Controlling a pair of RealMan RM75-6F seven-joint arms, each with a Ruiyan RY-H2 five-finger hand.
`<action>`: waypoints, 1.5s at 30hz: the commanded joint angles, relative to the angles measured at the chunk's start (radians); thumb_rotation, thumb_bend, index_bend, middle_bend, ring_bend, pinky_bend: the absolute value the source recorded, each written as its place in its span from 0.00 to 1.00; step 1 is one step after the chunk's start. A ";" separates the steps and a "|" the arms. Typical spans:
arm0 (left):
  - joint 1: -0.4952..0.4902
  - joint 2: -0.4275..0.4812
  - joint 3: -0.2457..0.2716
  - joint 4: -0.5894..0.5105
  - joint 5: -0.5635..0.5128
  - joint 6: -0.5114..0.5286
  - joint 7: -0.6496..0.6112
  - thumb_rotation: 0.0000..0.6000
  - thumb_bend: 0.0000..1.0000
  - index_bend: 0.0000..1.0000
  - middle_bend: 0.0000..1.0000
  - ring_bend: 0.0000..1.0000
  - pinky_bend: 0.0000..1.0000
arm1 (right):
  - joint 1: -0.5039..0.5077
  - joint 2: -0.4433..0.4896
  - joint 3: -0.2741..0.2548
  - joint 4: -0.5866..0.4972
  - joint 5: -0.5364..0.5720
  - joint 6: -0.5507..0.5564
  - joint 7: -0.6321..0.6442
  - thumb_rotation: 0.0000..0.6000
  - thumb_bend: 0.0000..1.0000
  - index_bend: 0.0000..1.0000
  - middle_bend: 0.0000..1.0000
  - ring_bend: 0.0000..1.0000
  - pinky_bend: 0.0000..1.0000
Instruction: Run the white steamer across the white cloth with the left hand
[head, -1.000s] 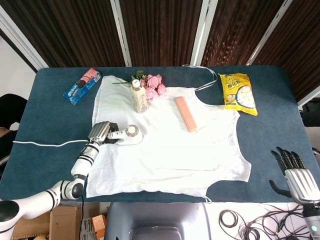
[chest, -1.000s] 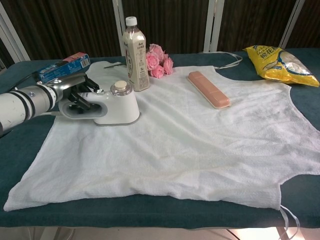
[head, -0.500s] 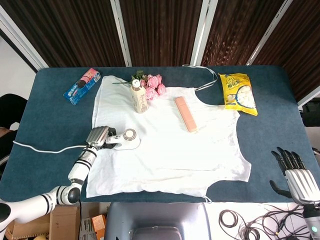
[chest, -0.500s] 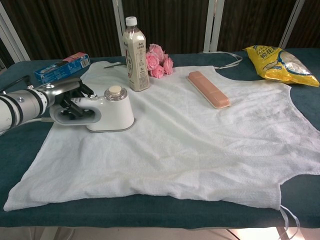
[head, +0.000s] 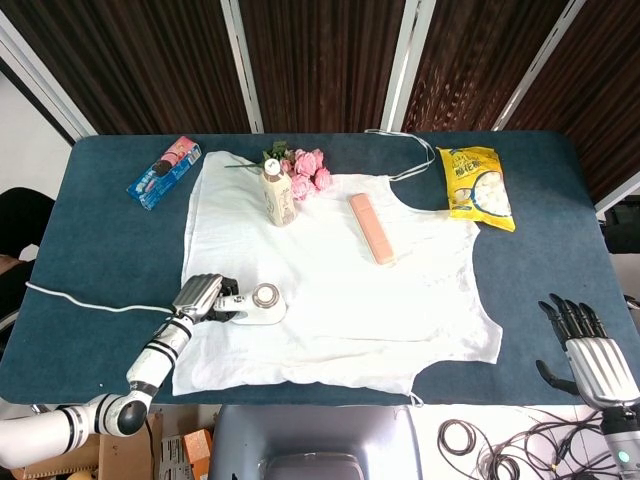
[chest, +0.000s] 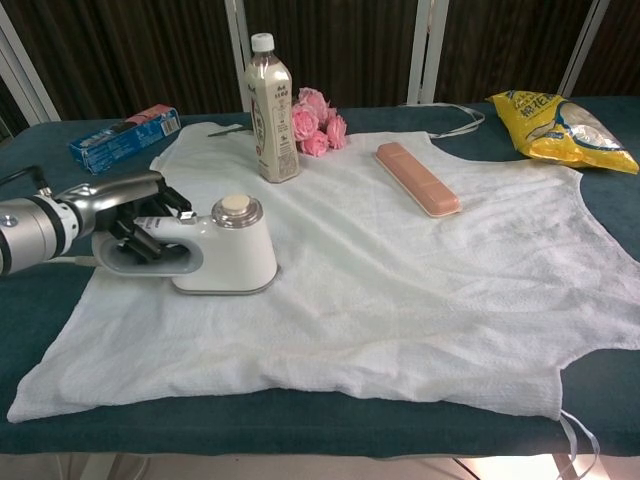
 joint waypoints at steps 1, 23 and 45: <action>-0.001 0.000 -0.001 -0.004 0.002 0.000 0.001 1.00 0.52 1.00 0.87 0.82 0.77 | 0.000 0.000 -0.001 0.000 -0.001 0.000 0.000 1.00 0.26 0.00 0.00 0.00 0.00; -0.094 -0.114 -0.115 0.315 -0.145 -0.081 0.015 1.00 0.51 1.00 0.87 0.82 0.77 | -0.008 0.011 0.000 0.007 -0.006 0.018 0.033 1.00 0.26 0.00 0.00 0.00 0.00; -0.027 0.006 -0.024 -0.044 -0.004 -0.089 -0.035 1.00 0.51 1.00 0.87 0.82 0.77 | -0.006 0.006 -0.005 0.002 -0.016 0.015 0.017 1.00 0.26 0.00 0.00 0.00 0.00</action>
